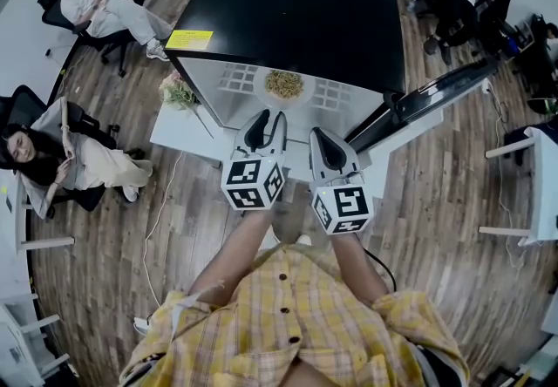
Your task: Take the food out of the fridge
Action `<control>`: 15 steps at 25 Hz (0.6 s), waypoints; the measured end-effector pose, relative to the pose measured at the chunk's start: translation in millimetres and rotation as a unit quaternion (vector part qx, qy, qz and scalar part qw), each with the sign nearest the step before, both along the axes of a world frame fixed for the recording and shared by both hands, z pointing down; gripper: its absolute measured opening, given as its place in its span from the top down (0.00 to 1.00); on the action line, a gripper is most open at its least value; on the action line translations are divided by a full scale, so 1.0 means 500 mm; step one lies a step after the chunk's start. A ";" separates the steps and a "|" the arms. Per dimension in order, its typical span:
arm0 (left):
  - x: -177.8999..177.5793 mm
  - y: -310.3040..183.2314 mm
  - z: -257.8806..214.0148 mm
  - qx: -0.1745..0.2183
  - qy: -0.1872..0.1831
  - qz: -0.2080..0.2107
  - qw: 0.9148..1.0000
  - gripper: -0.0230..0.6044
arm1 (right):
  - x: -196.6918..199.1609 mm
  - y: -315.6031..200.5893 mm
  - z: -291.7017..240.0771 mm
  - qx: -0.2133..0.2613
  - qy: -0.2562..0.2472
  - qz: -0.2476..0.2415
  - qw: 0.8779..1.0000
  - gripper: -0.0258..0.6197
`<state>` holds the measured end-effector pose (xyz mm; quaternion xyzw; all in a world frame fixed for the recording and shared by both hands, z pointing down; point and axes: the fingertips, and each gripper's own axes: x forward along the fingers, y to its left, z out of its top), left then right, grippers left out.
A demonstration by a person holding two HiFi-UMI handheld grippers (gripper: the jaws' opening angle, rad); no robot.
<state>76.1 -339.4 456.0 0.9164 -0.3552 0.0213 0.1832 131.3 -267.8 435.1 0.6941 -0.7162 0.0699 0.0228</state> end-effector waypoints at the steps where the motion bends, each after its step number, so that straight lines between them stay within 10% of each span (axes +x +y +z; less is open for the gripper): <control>1: 0.000 -0.005 0.004 -0.013 0.015 -0.002 1.000 0.78 | 0.003 -0.001 0.003 -0.002 0.000 0.002 1.000 0.95; 8: 0.004 -0.031 0.043 -0.108 0.112 -0.006 0.988 0.78 | 0.012 -0.010 0.011 -0.007 -0.003 0.004 1.000 0.95; 15: -0.010 -0.058 0.058 -0.225 0.259 -0.028 0.939 0.75 | 0.012 -0.014 0.015 -0.009 -0.005 0.003 1.000 0.95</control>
